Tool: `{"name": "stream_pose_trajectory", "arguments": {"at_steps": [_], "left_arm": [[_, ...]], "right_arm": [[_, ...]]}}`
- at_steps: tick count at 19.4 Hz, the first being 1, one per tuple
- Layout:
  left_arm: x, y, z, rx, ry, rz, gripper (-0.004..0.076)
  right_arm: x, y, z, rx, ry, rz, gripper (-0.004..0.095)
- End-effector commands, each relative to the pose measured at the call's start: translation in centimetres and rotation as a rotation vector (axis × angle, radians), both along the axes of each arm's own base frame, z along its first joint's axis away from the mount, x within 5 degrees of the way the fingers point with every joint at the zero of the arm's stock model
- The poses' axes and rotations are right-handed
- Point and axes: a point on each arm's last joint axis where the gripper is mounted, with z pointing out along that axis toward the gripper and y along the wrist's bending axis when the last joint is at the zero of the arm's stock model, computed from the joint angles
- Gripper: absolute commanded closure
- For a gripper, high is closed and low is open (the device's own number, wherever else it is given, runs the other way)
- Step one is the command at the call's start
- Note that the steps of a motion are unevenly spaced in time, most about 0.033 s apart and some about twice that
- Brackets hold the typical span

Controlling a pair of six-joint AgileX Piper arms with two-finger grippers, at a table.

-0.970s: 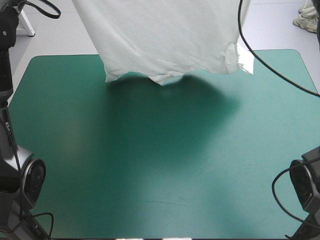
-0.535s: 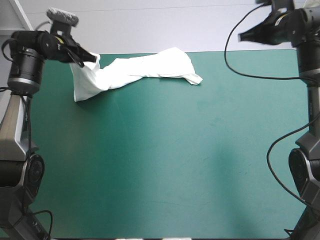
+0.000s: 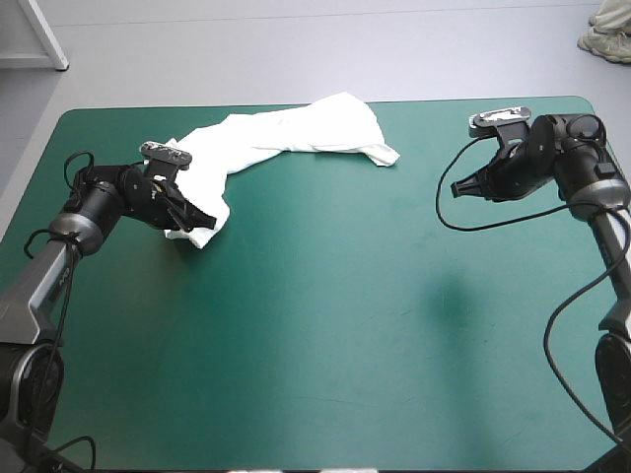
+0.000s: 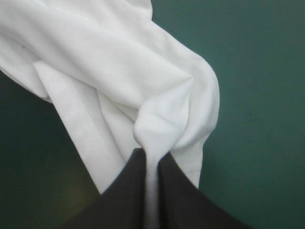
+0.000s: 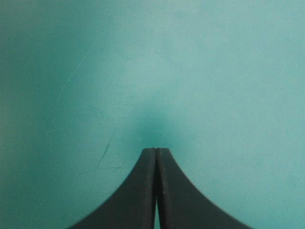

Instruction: Fold the cloth

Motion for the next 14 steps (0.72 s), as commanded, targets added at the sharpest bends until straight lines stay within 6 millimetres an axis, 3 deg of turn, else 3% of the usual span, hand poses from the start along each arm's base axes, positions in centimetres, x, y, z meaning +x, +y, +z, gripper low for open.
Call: {"name": "stream_pose_trajectory", "arguments": {"at_steps": [1,2,4,6,7,8,10,14], "left_arm": [[-0.2,-0.1,2.9,-0.042,-0.147,0.027,0.0696],[-0.1,-0.2,2.9,-0.046,-0.150,0.029,0.0632],[-0.4,-0.4,2.8,-0.088,-0.114,0.038,0.0402],[-0.9,-0.9,2.5,-0.157,-0.040,0.047,0.0102],[-1.4,-1.2,2.4,-0.176,0.029,0.034,-0.0012],[-2.0,-1.3,2.2,-0.183,0.094,0.017,-0.0038],[-3.4,-1.5,2.7,-0.204,0.175,-0.003,-0.0001],[-9.2,-1.1,7.3,-0.221,0.112,-0.028,0.0087]], "right_arm": [[-1.4,0.1,3.2,0.040,-0.114,0.031,0.0925],[-1.7,0.5,3.6,0.080,-0.122,0.049,0.0925],[-2.7,0.8,4.4,0.111,-0.115,0.079,0.0925],[-3.9,0.9,5.4,0.129,-0.108,0.089,0.0925],[-4.7,0.9,5.9,0.135,-0.103,0.096,0.0925],[-5.4,0.9,6.3,0.134,-0.093,0.102,0.0925],[-6.9,0.8,7.2,0.149,-0.106,0.094,0.0925],[-11.5,0.7,6.1,0.180,-0.083,0.108,0.0925]]}}
